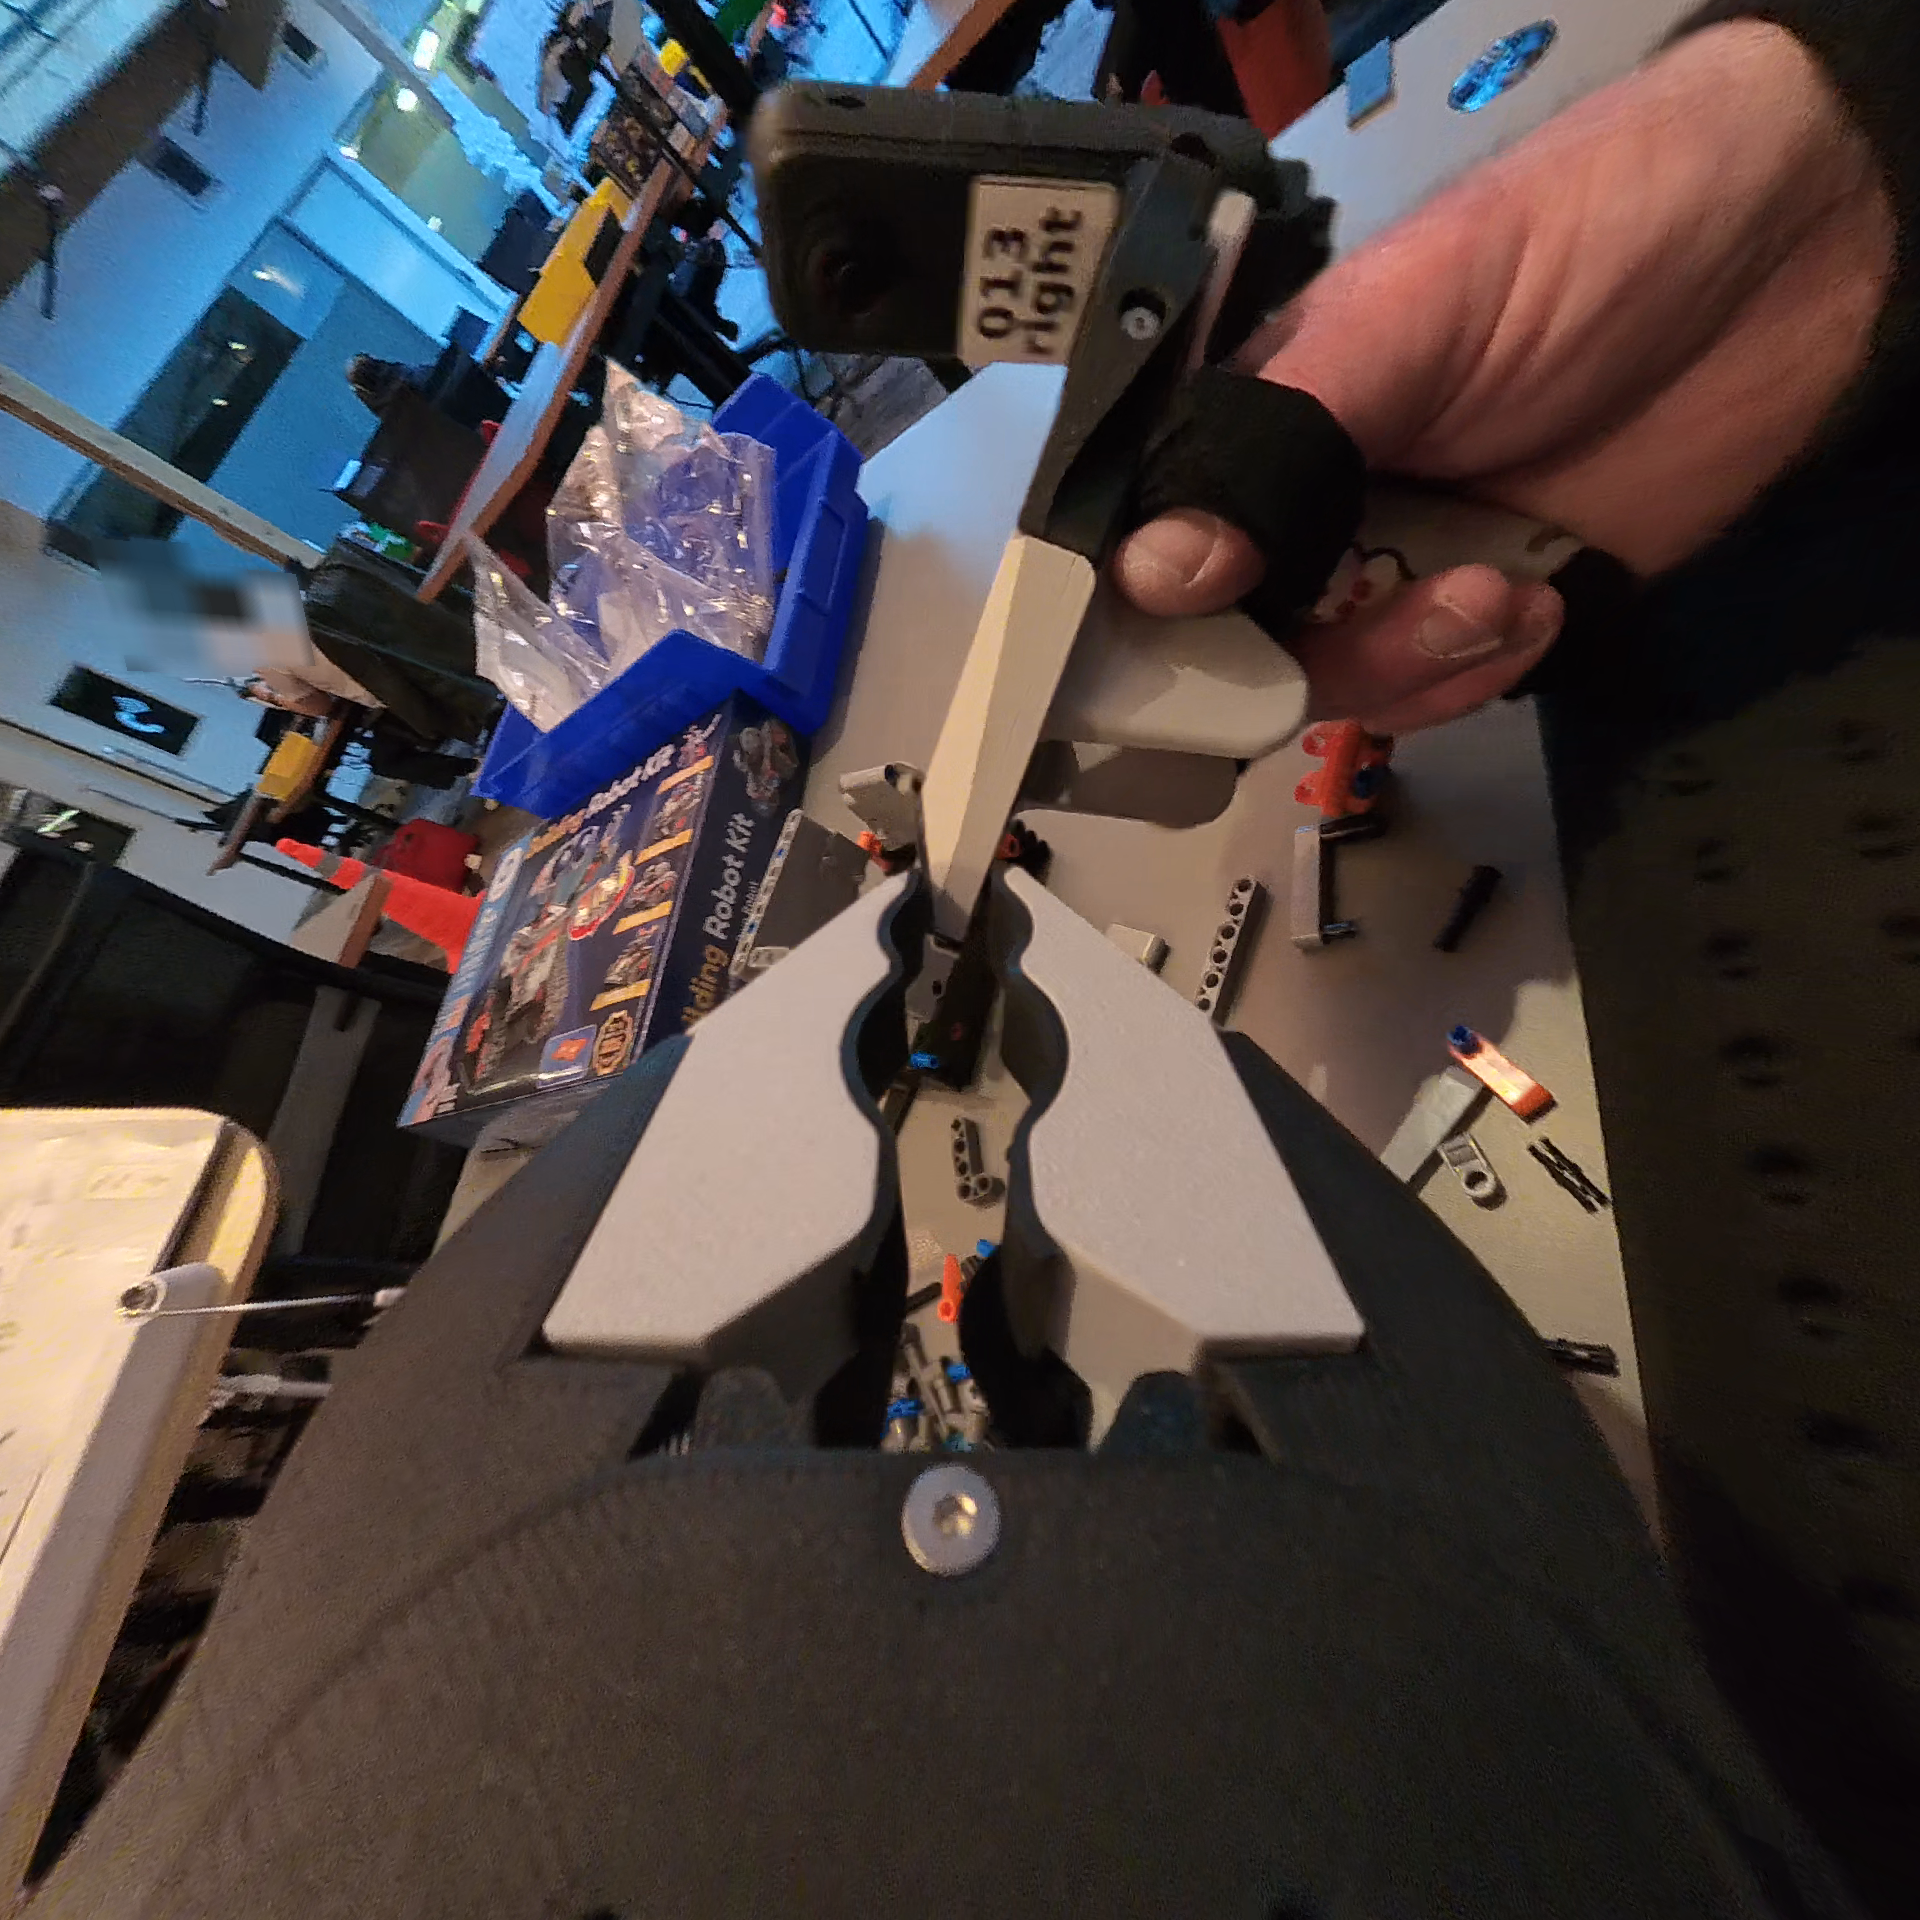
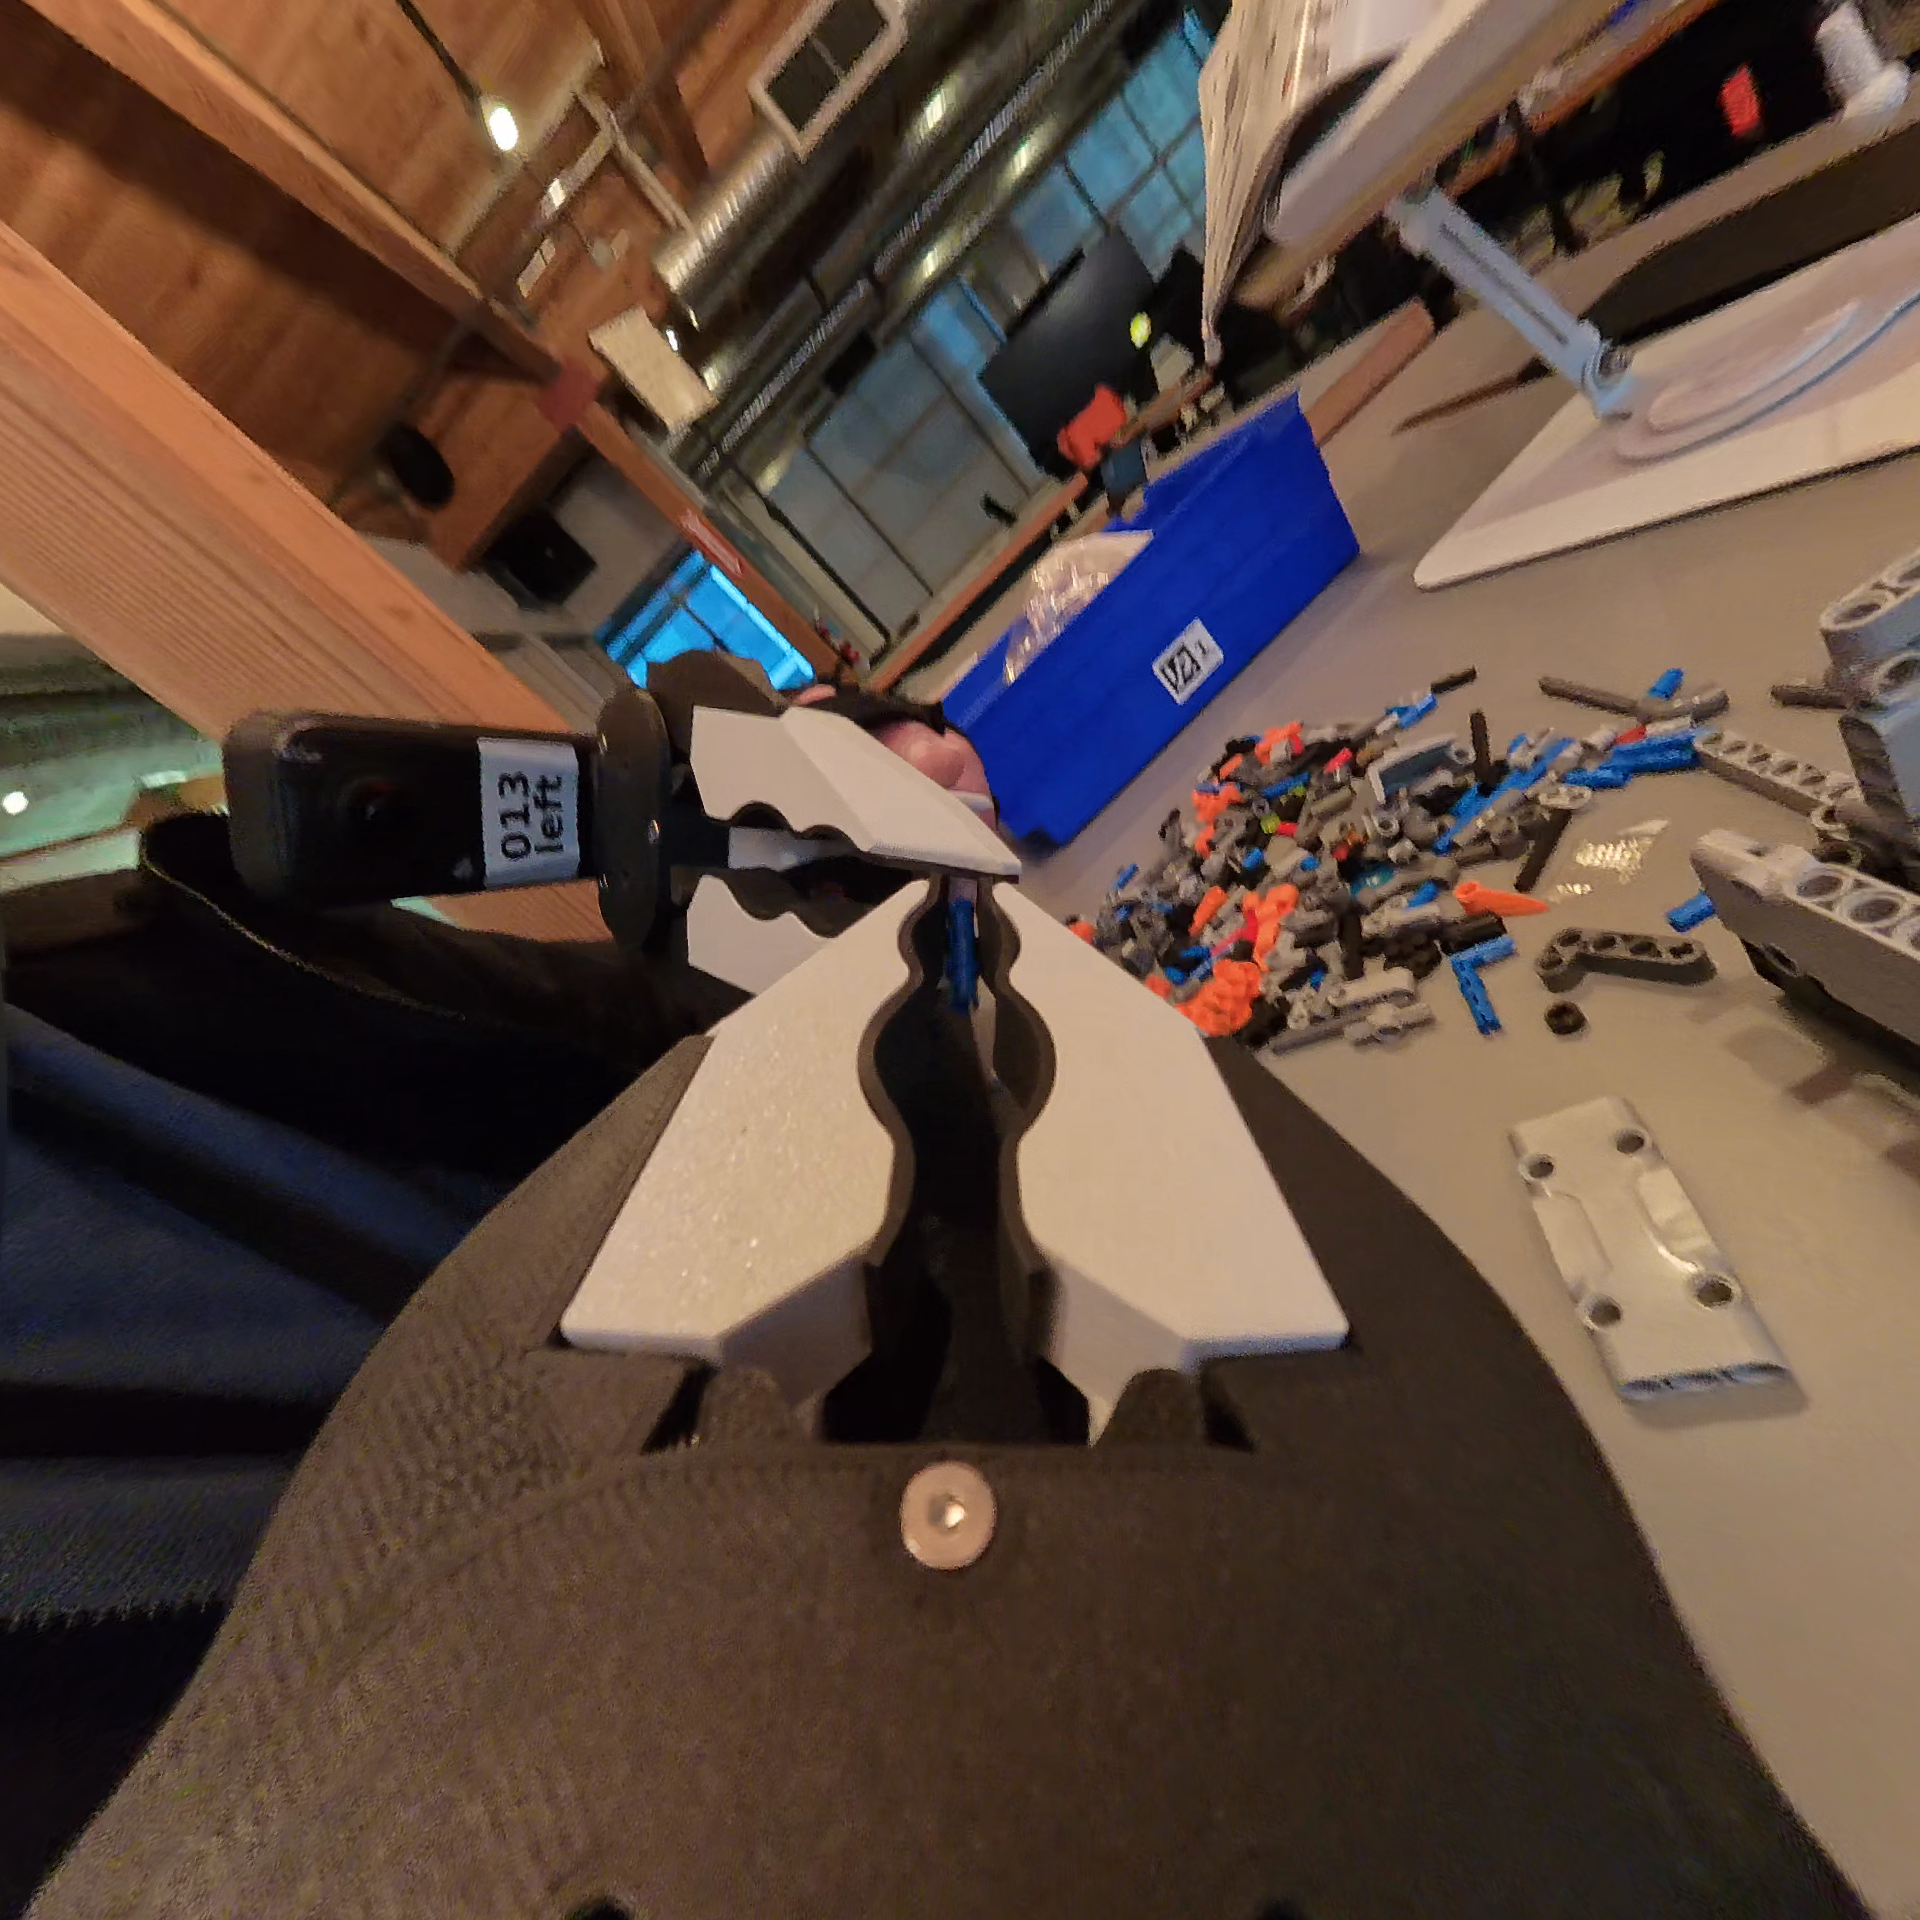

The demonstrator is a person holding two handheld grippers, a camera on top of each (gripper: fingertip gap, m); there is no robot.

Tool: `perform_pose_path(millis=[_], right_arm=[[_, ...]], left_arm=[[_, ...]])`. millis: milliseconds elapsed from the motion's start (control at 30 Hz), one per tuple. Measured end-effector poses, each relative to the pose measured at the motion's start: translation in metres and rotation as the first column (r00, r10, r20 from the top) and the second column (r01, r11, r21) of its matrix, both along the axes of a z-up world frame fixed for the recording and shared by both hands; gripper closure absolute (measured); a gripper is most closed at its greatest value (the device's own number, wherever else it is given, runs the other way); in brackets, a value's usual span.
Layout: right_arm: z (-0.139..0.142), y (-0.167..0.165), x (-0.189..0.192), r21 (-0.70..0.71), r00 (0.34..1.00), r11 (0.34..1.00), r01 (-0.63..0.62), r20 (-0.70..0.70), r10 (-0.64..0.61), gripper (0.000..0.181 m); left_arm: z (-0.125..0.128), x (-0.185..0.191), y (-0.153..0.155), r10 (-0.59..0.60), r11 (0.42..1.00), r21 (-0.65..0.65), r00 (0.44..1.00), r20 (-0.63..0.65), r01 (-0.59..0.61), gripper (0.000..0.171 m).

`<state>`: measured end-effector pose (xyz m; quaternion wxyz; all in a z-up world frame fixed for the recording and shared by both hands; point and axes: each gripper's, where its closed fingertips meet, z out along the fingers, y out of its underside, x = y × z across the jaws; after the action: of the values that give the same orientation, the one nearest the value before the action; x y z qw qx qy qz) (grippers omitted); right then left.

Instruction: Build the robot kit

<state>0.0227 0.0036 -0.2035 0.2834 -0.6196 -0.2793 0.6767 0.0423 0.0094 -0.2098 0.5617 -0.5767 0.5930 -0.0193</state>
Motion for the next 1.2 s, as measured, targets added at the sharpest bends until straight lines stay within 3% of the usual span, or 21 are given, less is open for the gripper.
perform_pose_path(millis=[233, 367, 500, 667, 733, 900, 1033, 1200], right_arm=[[-0.031, -0.001, 0.003, -0.036, 0.965, 0.988, -0.152, 0.211, 0.156, 0.176], [-0.044, 0.002, 0.003, -0.022, 0.942, 0.984, -0.174, 0.289, 0.173, 0.175], [-0.058, 0.013, 0.021, 0.084, 0.905, 0.989, -0.121, 0.419, 0.075, 0.17], [-0.074, 0.019, 0.038, 0.189, 0.834, 0.974, -0.125, 0.552, 0.0, 0.168], [-0.084, 0.025, 0.042, 0.228, 0.784, 0.964, -0.133, 0.62, -0.039, 0.168], [-0.093, 0.031, 0.038, 0.292, 0.729, 0.941, -0.169, 0.68, -0.08, 0.168], [-0.095, 0.031, 0.034, 0.296, 0.73, 0.937, -0.183, 0.679, -0.072, 0.17], [-0.098, 0.031, 0.034, 0.297, 0.731, 0.936, -0.188, 0.678, -0.068, 0.171]], left_arm=[[-0.029, 0.001, 0.0, -0.067, 0.993, -0.102, 0.995, -0.077, 0.059, 0.163], [-0.042, -0.001, 0.001, -0.079, 0.986, -0.153, 0.992, -0.098, 0.063, 0.161], [-0.062, -0.016, 0.003, -0.07, 0.973, -0.231, 0.984, -0.166, 0.031, 0.171], [-0.084, -0.039, 0.007, -0.075, 0.908, -0.419, 0.979, -0.189, -0.011, 0.164], [-0.093, -0.044, 0.009, -0.068, 0.882, -0.47, 0.976, -0.205, -0.037, 0.161], [-0.106, -0.036, 0.012, -0.072, 0.841, -0.539, 0.978, -0.197, -0.047, 0.158], [-0.122, -0.032, 0.016, -0.096, 0.816, -0.574, 0.962, -0.254, -0.07, 0.154], [-0.116, -0.021, 0.006, -0.132, 0.737, -0.676, 0.98, -0.152, -0.006, 0.153]])
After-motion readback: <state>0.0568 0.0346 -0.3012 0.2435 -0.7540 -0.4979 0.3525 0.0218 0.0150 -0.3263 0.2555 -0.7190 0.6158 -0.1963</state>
